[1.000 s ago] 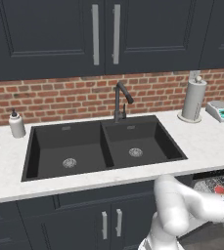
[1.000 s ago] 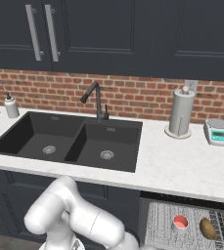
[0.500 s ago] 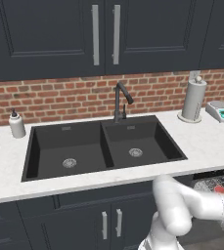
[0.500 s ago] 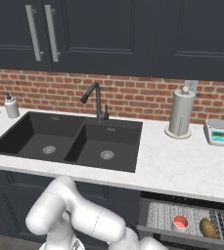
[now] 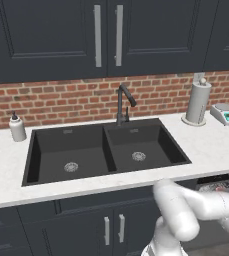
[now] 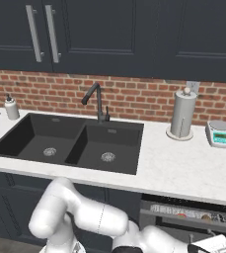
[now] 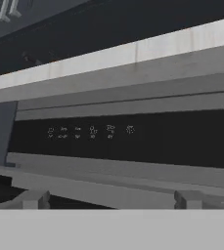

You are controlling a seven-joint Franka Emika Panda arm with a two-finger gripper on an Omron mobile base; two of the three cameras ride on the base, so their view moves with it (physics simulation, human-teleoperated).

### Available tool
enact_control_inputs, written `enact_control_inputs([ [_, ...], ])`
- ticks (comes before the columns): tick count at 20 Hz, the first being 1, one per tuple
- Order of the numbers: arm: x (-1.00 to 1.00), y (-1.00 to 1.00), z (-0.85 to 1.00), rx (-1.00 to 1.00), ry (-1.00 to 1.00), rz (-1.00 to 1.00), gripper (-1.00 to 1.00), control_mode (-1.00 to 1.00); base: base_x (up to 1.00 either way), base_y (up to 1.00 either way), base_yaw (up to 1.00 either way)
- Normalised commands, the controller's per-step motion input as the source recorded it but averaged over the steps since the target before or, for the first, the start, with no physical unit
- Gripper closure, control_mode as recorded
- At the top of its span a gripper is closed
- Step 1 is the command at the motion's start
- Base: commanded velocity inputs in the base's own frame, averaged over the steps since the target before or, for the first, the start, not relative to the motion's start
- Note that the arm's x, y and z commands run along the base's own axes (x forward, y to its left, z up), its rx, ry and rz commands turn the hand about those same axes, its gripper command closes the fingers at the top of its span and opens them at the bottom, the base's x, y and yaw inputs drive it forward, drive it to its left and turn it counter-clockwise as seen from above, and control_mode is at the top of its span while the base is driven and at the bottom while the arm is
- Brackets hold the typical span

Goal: Pick up the cup and bowl from the counter, place them in the dishwasher, and close the dishwasher door.

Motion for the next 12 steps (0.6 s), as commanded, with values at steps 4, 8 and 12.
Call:
enact_control_inputs([
  [4,1.0,0.69,-1.0,0.0,0.01,0.05,-1.0,-1.0,0.0,0.0,0.0],
  [8,1.0,0.72,-1.0,0.0,0.03,0.05,-1.0,-1.0,0.0,0.0,0.0],
  [12,1.0,0.69,-1.0,0.0,0.11,0.06,-1.0,-1.0,0.0,0.0,0.0],
])
